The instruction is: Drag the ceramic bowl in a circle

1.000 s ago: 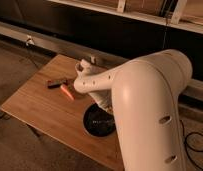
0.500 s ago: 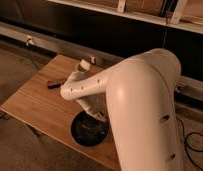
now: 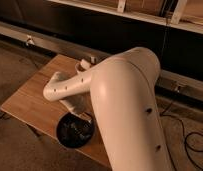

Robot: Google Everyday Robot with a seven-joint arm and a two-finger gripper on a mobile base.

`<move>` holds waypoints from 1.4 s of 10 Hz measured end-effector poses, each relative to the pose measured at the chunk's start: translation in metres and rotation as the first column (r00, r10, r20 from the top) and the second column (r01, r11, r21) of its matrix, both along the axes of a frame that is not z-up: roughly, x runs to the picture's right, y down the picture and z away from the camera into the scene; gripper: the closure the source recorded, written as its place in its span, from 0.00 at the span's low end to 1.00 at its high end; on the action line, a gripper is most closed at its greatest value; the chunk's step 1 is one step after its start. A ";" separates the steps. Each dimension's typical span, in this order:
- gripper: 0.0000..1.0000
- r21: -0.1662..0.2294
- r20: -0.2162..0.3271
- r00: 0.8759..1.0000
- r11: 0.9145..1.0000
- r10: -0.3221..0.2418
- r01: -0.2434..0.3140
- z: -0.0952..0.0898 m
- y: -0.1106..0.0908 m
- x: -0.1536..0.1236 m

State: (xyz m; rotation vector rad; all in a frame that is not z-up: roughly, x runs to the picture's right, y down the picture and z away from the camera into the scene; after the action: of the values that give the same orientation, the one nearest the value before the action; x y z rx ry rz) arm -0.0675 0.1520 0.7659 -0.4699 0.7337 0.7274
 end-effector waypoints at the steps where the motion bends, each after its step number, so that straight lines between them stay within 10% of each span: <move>1: 1.00 0.013 0.015 1.000 1.000 0.026 -0.026 0.011 -0.004 -0.014; 7: 1.00 0.109 -0.020 0.986 0.981 0.166 -0.163 0.057 -0.056 -0.015; 14: 1.00 0.183 -0.200 0.953 0.964 0.228 -0.192 0.055 -0.087 0.071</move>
State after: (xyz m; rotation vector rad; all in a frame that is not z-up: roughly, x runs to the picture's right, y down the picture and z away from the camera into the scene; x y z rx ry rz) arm 0.0030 0.0651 0.8205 -0.3251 0.8309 1.0435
